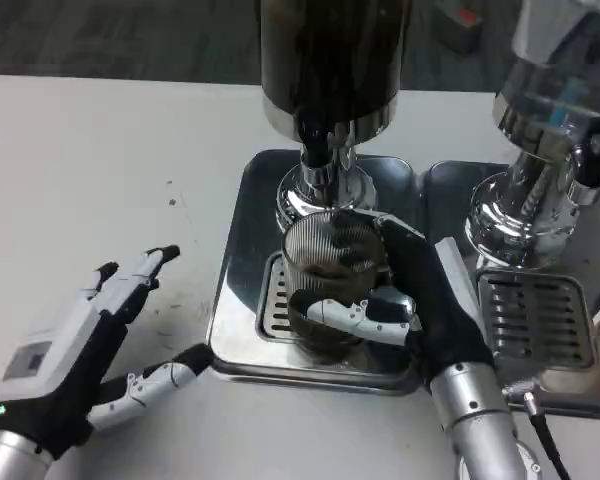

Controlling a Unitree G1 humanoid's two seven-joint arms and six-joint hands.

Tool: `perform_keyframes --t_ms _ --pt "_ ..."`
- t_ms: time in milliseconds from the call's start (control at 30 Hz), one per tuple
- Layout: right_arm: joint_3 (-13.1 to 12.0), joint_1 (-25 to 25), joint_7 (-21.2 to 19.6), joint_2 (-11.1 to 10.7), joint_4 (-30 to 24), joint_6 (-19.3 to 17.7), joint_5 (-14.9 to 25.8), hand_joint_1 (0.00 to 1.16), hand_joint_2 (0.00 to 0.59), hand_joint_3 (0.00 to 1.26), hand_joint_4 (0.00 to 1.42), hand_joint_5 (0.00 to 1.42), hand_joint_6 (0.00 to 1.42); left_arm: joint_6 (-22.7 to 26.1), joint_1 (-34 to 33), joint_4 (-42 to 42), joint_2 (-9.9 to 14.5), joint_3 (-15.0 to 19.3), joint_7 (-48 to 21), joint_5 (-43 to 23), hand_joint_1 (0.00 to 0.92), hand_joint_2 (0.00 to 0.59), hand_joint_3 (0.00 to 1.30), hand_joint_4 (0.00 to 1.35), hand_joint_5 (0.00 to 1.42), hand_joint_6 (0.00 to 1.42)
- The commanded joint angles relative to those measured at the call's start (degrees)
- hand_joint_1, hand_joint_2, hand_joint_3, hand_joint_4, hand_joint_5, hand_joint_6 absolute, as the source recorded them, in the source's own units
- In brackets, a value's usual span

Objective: Grasp the cup under the faucet to collect the drink, then remove the cup.

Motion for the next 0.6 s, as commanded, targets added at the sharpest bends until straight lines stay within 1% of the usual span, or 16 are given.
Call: perform_keyframes --t_ms 33,167,267,600 --pt "-0.31 0.66 1.04 -0.63 -3.48 -0.84 0.68 1.04 0.256 0.49 0.46 0.47 0.66 -0.19 -0.03 -0.57 0.97 -0.70 1.08 1.60 0.000 0.135 0.09 0.04 0.19 0.01" --pt "-0.60 2.21 1.12 -0.88 -5.40 -0.61 0.68 1.04 0.256 0.49 0.46 0.48 0.67 -0.40 0.02 -0.42 0.88 -0.56 0.94 1.42 0.000 0.134 0.09 0.04 0.19 0.01" --pt "-0.89 2.93 0.88 -0.66 -6.09 -0.50 0.86 1.04 0.255 0.49 0.46 0.48 0.68 -0.43 -0.08 -0.31 0.81 -0.57 0.85 1.34 0.000 0.134 0.09 0.04 0.19 0.01" --pt "-0.94 3.74 1.03 -0.60 -7.45 -0.90 0.97 1.03 0.249 0.50 0.46 0.48 0.69 -0.43 -0.25 -0.49 0.89 -0.45 0.64 1.15 0.000 0.134 0.09 0.04 0.19 0.01"
